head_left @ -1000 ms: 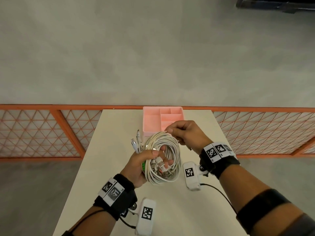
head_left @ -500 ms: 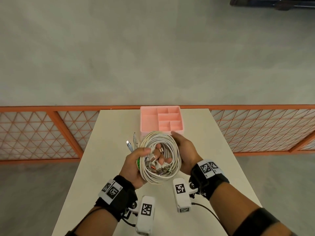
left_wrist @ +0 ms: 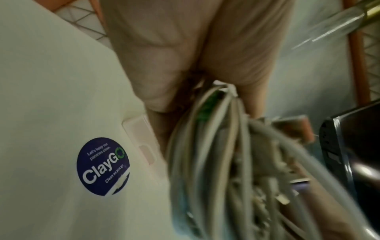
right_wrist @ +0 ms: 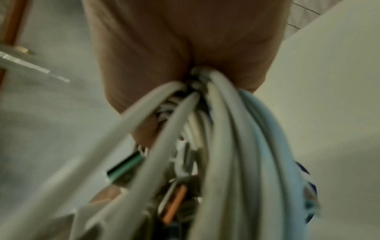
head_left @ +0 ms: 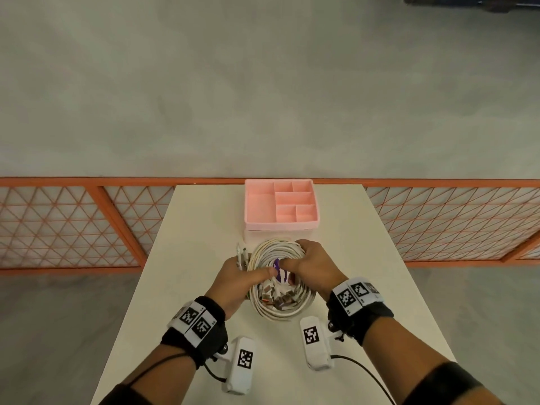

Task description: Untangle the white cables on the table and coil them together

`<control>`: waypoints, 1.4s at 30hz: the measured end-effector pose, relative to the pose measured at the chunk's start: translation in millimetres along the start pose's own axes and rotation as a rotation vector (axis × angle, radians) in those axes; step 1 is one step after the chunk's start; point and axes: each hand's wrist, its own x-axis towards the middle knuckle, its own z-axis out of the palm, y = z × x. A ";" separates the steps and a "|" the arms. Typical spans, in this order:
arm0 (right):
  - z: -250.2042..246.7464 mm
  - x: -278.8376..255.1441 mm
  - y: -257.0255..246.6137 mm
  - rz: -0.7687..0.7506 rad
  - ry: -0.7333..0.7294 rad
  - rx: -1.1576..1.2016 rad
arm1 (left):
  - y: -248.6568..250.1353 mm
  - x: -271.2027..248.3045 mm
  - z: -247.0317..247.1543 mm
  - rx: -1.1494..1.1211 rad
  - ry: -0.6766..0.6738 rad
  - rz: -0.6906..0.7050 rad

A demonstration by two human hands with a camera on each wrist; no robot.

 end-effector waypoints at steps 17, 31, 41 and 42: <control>7.1 -5.4 15.5 0.027 -0.197 -0.175 | -9.9 1.8 5.2 0.673 0.048 0.194; 35.5 -0.2 43.7 -0.053 -0.168 -0.407 | -27.5 -1.8 -30.0 0.781 0.173 0.059; 46.3 -0.7 46.3 0.019 -0.325 -0.402 | -34.2 -8.9 -46.3 0.913 0.056 0.168; 45.9 1.9 47.7 0.022 -0.329 -0.424 | -34.9 -6.8 -46.8 0.930 0.053 0.171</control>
